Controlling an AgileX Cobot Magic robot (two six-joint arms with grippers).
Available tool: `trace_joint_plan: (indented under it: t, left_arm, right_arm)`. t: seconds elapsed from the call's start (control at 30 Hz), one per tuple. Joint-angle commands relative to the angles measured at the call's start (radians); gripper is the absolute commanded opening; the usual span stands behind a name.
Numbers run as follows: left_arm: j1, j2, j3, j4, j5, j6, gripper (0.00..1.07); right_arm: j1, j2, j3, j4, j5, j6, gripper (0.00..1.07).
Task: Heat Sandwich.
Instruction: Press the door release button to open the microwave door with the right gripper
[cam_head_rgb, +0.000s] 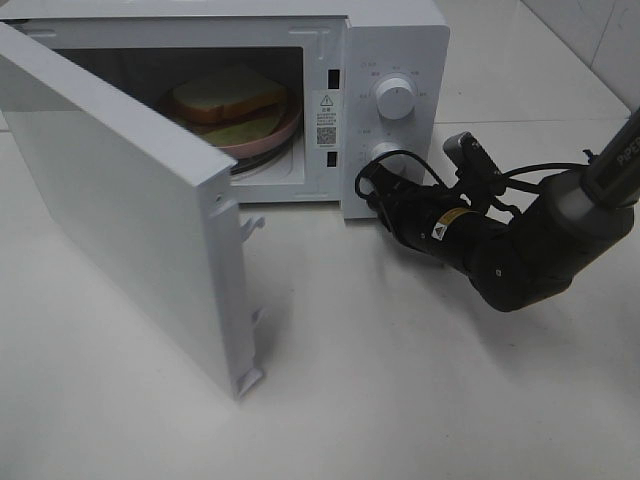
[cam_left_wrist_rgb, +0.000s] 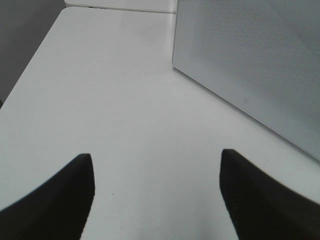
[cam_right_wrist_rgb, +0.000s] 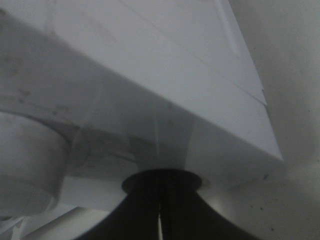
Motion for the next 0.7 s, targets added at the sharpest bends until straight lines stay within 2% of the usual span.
trace_joint_plan:
  t: [0.03,0.7]
  left_arm:
    - [-0.006,-0.006,0.002,-0.003,-0.016,-0.004,0.68]
    - [-0.006,-0.006,0.002,-0.003,-0.016,-0.004,0.68]
  right_arm:
    - [-0.032,-0.013,-0.068,0.117,-0.182,-0.012,0.00]
    - [-0.032,-0.014,-0.068,0.113,-0.181,-0.023,0.00]
